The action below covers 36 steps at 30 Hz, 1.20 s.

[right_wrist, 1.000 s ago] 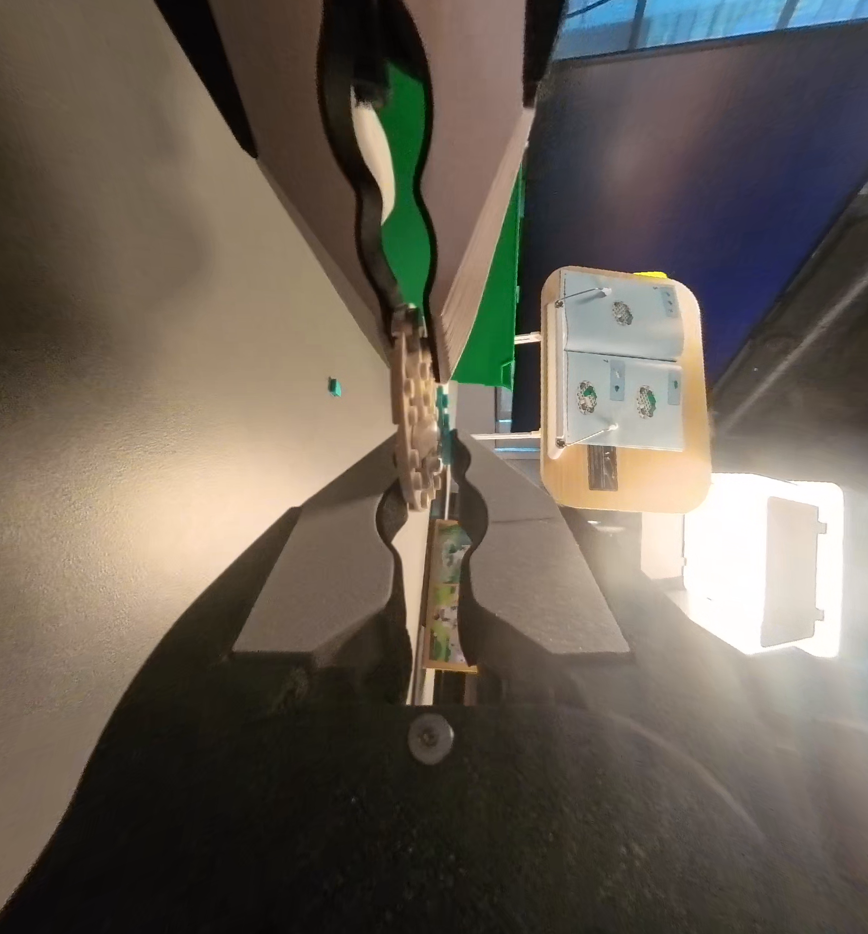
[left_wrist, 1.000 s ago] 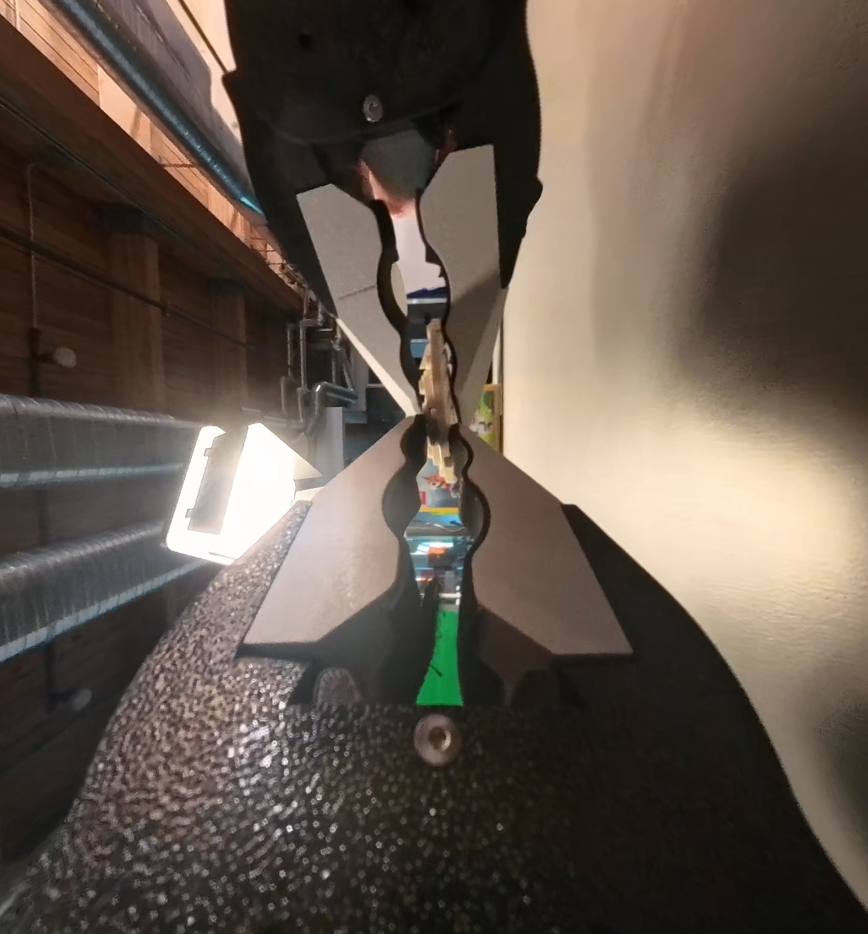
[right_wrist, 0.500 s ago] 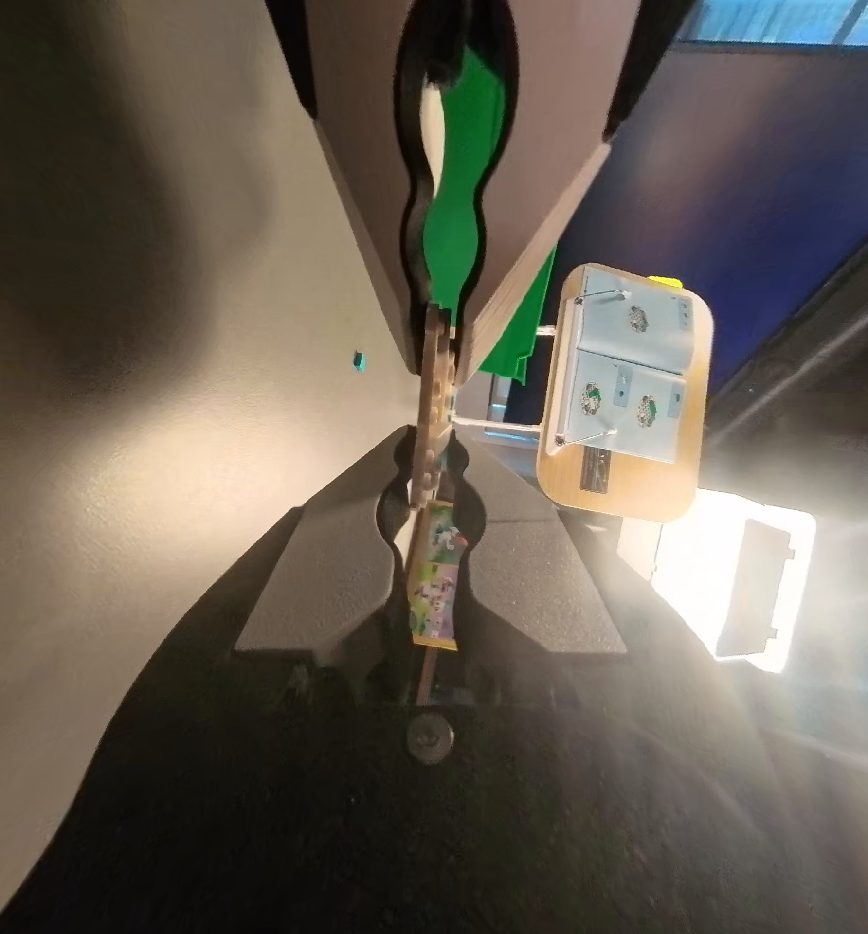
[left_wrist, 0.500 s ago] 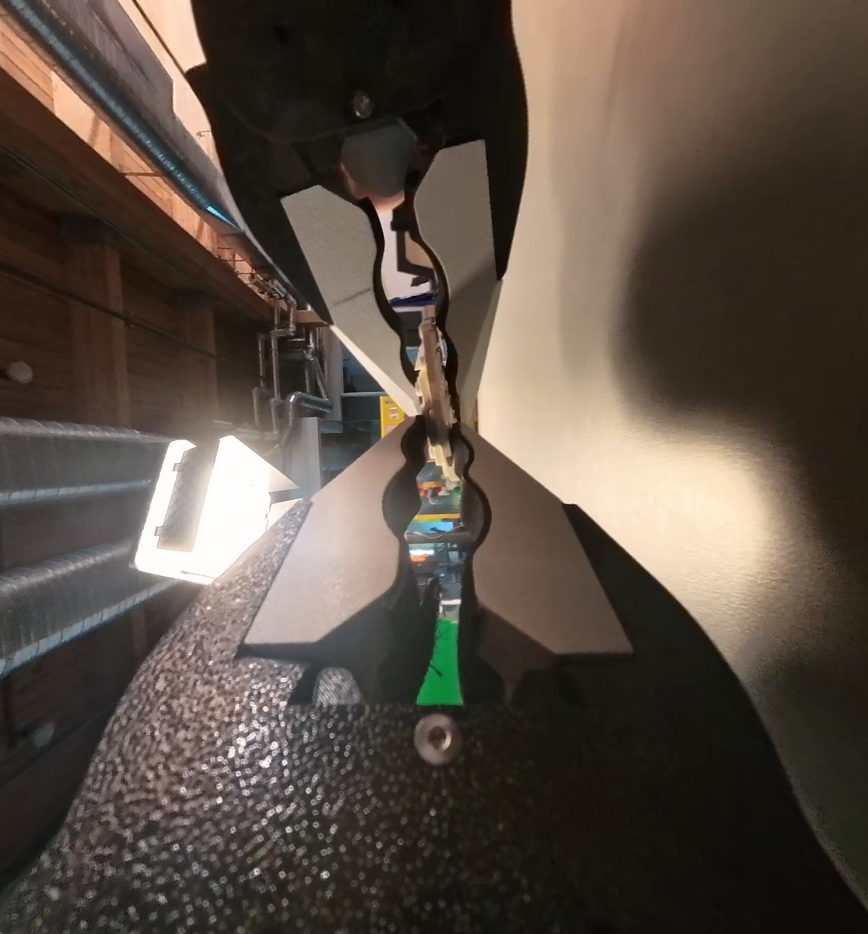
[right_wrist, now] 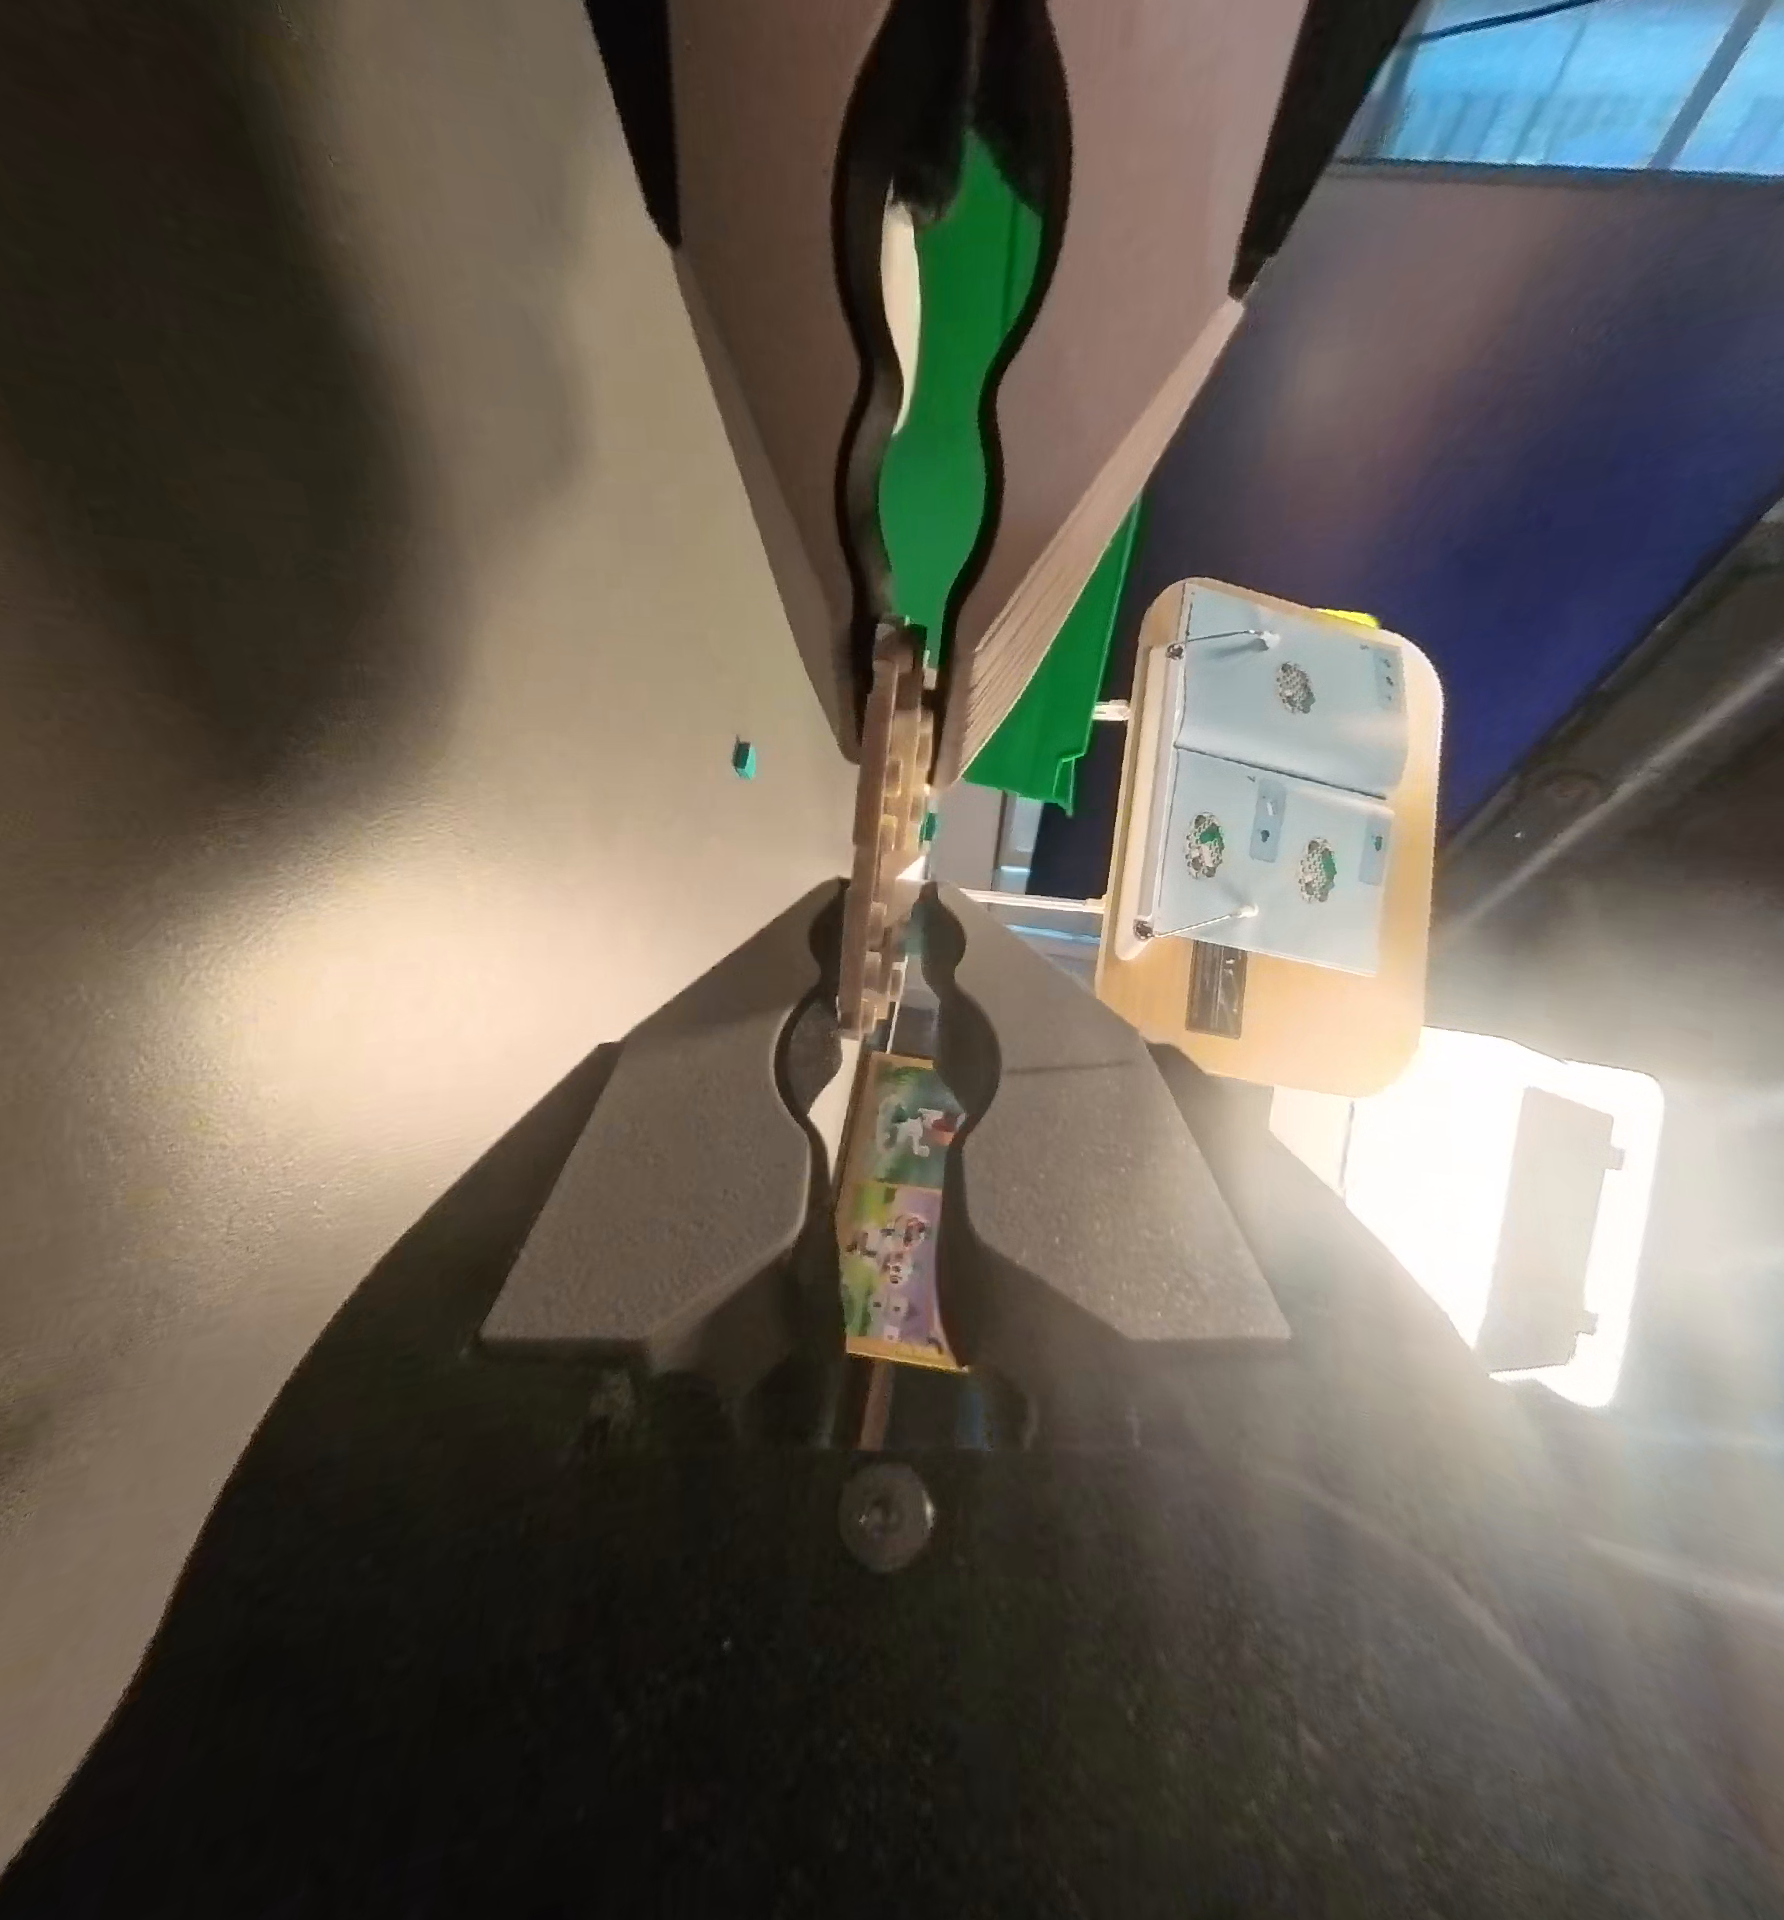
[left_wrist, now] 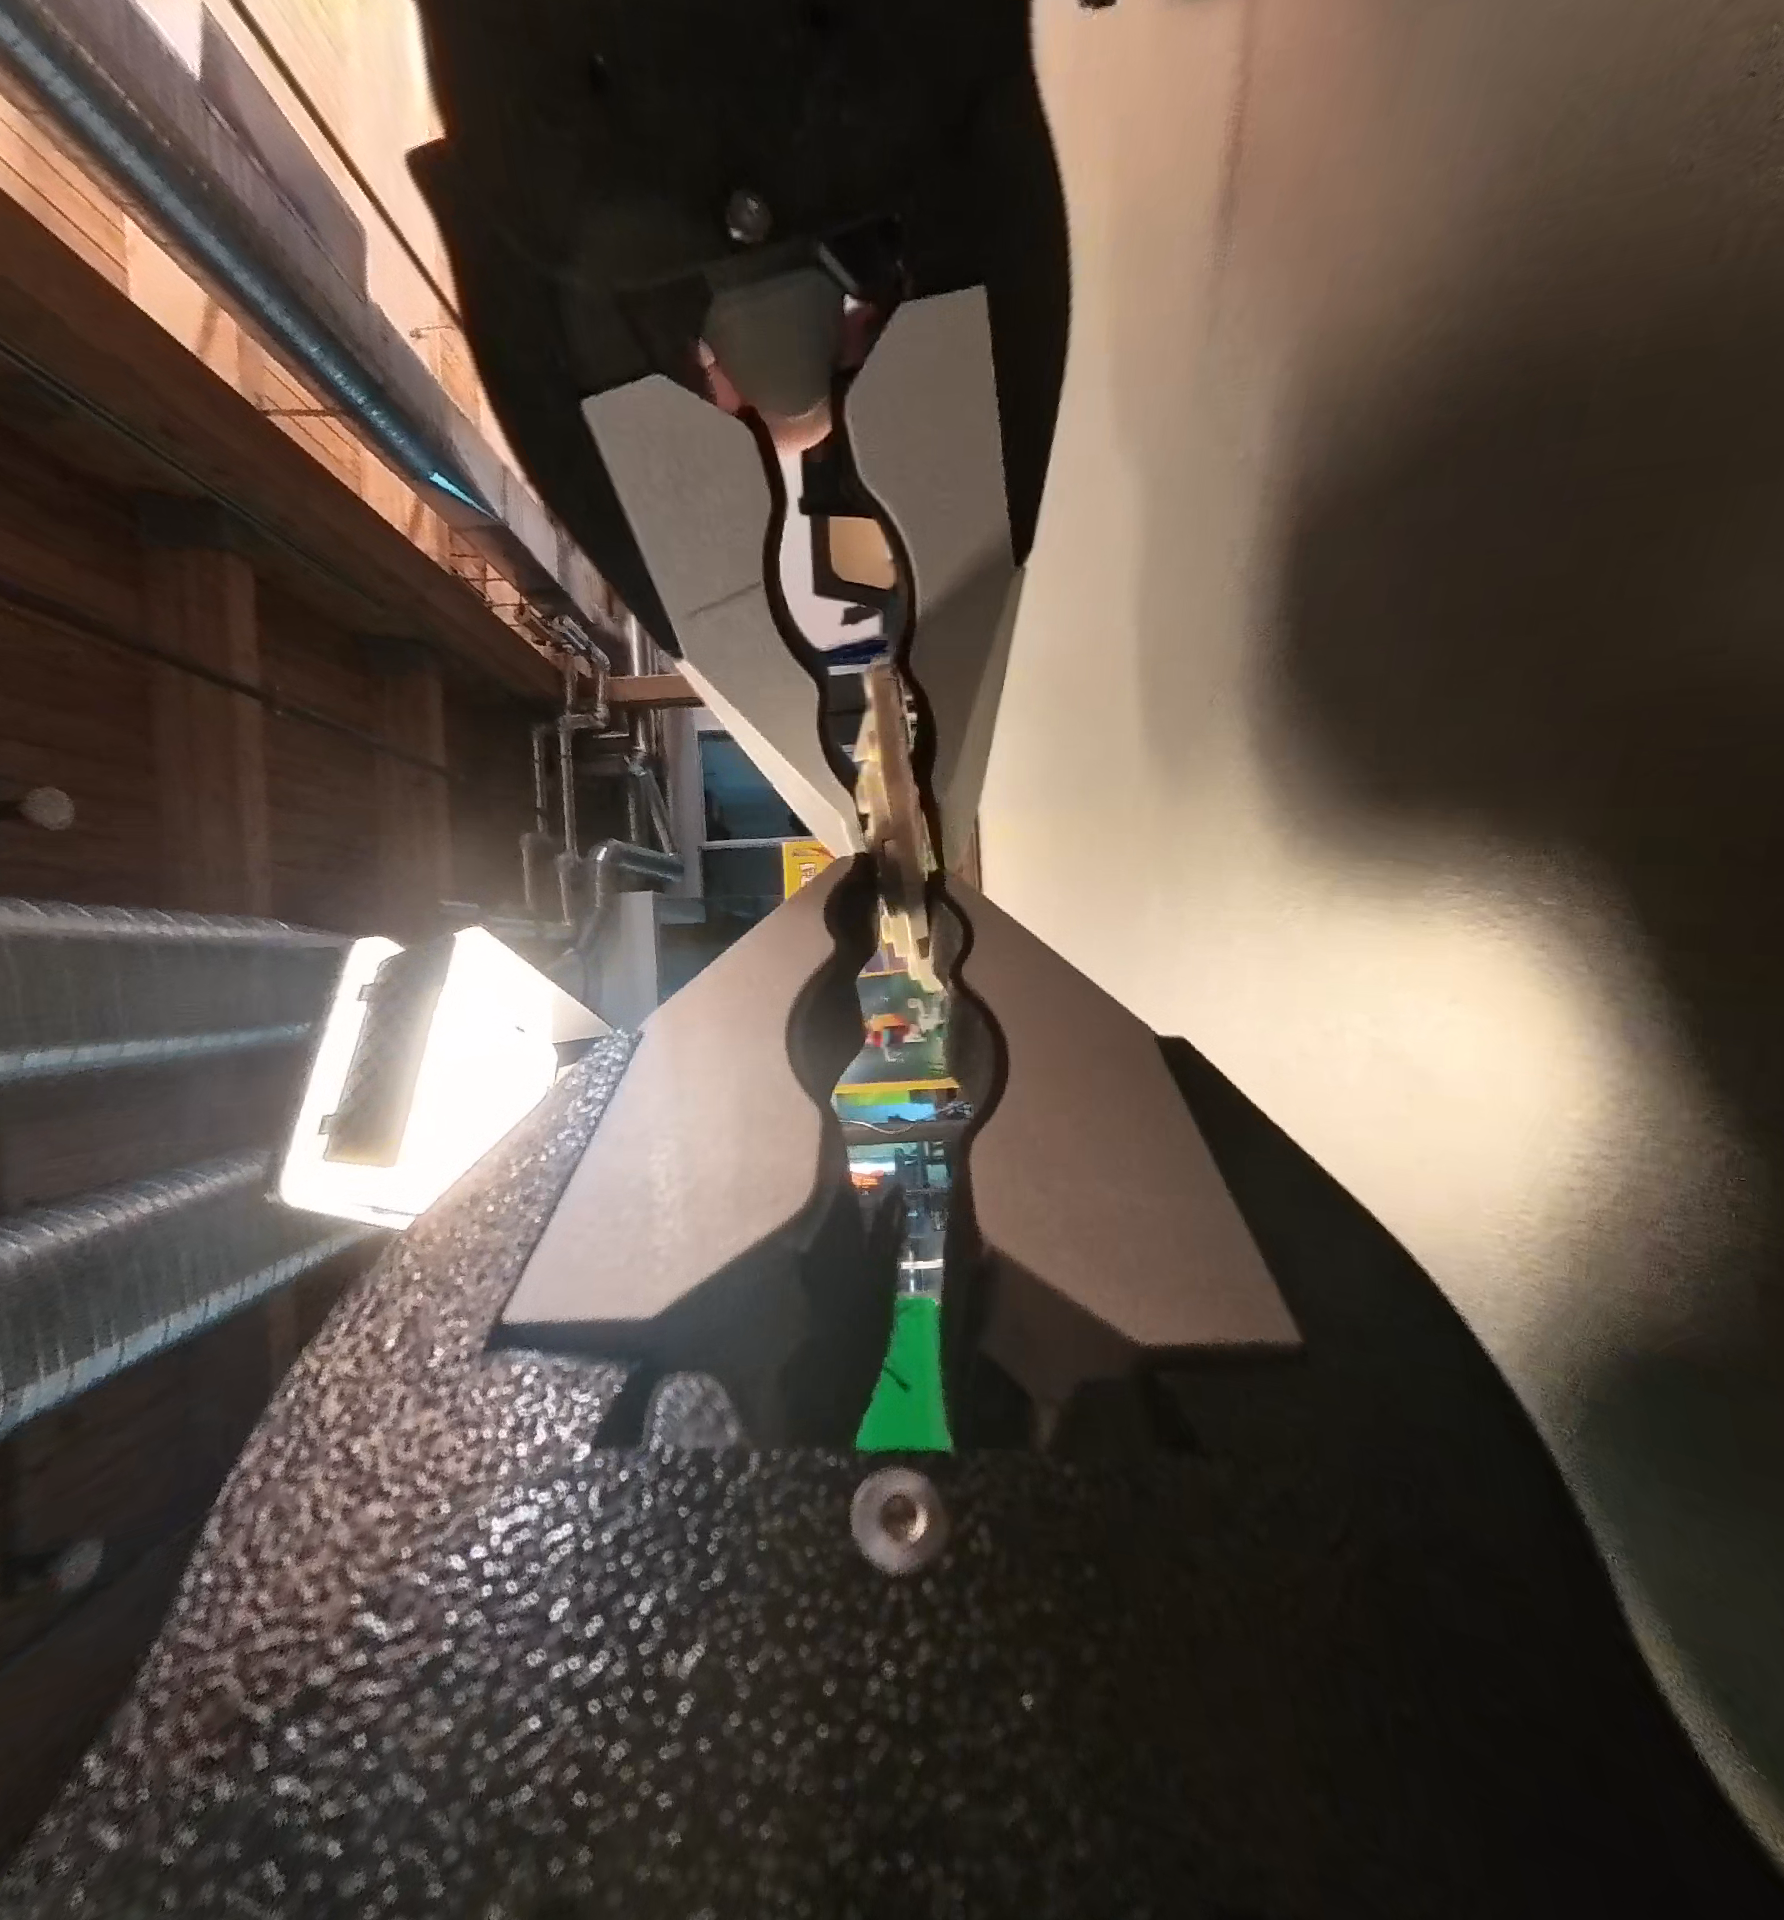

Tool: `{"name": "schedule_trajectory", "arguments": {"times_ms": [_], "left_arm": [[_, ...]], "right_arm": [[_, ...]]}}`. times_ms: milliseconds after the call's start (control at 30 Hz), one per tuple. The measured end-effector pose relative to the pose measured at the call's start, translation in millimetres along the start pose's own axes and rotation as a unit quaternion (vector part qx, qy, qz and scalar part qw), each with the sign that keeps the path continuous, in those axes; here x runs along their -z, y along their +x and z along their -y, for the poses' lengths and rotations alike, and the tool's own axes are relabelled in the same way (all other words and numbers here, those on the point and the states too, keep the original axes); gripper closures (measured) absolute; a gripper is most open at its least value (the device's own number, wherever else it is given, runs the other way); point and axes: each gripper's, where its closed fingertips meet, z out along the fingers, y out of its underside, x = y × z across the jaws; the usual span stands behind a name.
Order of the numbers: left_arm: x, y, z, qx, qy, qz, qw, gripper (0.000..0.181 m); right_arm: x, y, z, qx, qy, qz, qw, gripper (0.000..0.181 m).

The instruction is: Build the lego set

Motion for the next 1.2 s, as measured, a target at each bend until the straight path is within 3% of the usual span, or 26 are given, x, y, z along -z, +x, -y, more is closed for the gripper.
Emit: {"name": "schedule_trajectory", "arguments": {"times_ms": [200,300,500,667,833,1200], "left_arm": [[1,2,-1,-0.002,0.000,-0.005,1.000,0.174],[2,-5,-1,0.014,0.009,0.009,1.000,0.174],[21,-23,20,0.115,0.132,0.016,0.984,0.175],[49,-52,43,0.256,0.273,0.011,0.927,0.176],[64,-74,46,0.351,0.339,0.003,0.873,0.176],[67,-82,40,0.437,0.372,-0.023,0.819,0.176]], "right_arm": [[-2,-2,0,-0.001,-0.015,0.016,1.000,0.172],[-1,4,2,-0.065,0.016,-0.007,0.998,0.169],[16,26,14,-0.252,0.117,0.017,0.961,0.124],[48,47,47,-0.359,0.250,0.075,0.896,0.138],[71,68,64,-0.408,0.322,0.084,0.850,0.154],[83,76,70,-0.427,0.359,0.098,0.824,0.171]]}}
